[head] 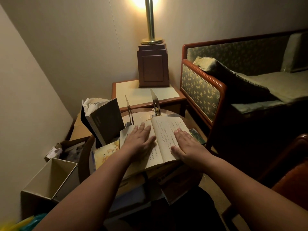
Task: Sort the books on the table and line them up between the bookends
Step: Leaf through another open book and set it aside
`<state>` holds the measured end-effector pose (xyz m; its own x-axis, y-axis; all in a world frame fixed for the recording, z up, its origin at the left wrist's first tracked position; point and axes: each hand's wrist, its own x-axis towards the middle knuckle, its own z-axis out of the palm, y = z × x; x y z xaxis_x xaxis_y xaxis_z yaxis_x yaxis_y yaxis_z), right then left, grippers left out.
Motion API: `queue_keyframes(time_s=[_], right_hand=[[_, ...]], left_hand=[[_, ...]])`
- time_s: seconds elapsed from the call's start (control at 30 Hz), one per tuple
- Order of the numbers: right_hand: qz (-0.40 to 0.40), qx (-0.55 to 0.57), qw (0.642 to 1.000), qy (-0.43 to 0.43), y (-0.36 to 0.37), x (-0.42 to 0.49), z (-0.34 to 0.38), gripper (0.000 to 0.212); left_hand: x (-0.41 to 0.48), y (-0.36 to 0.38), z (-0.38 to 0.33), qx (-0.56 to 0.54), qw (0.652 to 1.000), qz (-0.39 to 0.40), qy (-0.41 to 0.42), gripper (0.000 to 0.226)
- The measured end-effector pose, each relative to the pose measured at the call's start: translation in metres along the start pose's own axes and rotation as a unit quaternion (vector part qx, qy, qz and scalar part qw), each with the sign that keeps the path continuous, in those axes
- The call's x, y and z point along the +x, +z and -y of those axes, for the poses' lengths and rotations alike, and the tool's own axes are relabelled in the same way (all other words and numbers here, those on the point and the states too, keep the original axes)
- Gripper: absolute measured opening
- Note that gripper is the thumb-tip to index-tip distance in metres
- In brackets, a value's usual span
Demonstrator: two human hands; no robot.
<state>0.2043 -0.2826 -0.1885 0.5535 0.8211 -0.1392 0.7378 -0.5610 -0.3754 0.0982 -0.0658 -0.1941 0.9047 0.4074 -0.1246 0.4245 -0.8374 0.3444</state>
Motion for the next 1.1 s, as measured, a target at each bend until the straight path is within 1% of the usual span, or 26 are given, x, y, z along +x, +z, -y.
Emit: queue_keyframes(time_s=[0.13,0.4,0.43,0.5,0.6,0.67,0.73,0.77,0.83,0.9,0.97,1.0,1.03,1.1], right_hand=[[-0.006,-0.022,1.0,-0.001,0.001,0.0,0.002,0.075],[-0.006,-0.042,0.999,0.007,0.005,0.007,0.002,0.076],[-0.008,-0.043,0.999,0.006,0.005,0.007,0.001,0.076],[-0.012,-0.045,0.999,0.002,0.005,0.008,0.001,0.078],[-0.012,-0.044,0.999,-0.011,0.004,0.008,0.001,0.092],[-0.014,-0.045,0.999,-0.015,0.004,0.009,0.001,0.09],[-0.018,-0.047,0.999,-0.015,0.004,0.009,0.001,0.08],[-0.019,-0.048,0.999,-0.014,0.005,0.009,0.001,0.077],[-0.017,-0.04,0.999,-0.014,0.005,0.009,0.002,0.075],[-0.01,-0.024,1.0,-0.017,0.006,0.01,0.004,0.079],[-0.013,-0.009,1.0,-0.022,0.008,0.011,0.004,0.093],[-0.017,-0.002,1.0,-0.024,0.008,0.012,0.005,0.099],[-0.019,0.004,0.999,-0.026,0.008,0.012,0.005,0.098],[-0.024,0.016,0.999,-0.031,0.006,0.011,0.007,0.084]], left_hand=[[0.009,-0.008,0.023,-0.016,0.999,-0.023,-0.021,0.068],[0.012,-0.027,0.05,-0.075,0.992,0.001,-0.102,0.07],[0.011,-0.032,0.054,-0.094,0.99,0.006,-0.103,0.071],[0.011,-0.042,0.059,-0.123,0.988,0.015,-0.095,0.065],[0.01,-0.059,0.064,-0.111,0.991,0.02,-0.067,0.057],[0.004,-0.073,0.063,-0.157,0.986,0.016,-0.05,0.065],[-0.004,-0.088,0.058,-0.23,0.972,0.002,-0.042,0.076],[-0.007,-0.096,0.057,-0.27,0.962,-0.014,-0.038,0.076],[-0.01,-0.109,0.057,-0.341,0.938,-0.057,-0.033,0.068],[-0.013,-0.119,0.054,-0.398,0.912,-0.091,-0.039,0.053],[-0.014,-0.123,0.047,-0.427,0.896,-0.109,-0.048,0.048],[-0.013,-0.123,0.043,-0.441,0.889,-0.11,-0.054,0.051],[-0.013,-0.123,0.039,-0.459,0.879,-0.109,-0.061,0.055],[-0.012,-0.121,0.035,-0.508,0.851,-0.108,-0.075,0.071]])
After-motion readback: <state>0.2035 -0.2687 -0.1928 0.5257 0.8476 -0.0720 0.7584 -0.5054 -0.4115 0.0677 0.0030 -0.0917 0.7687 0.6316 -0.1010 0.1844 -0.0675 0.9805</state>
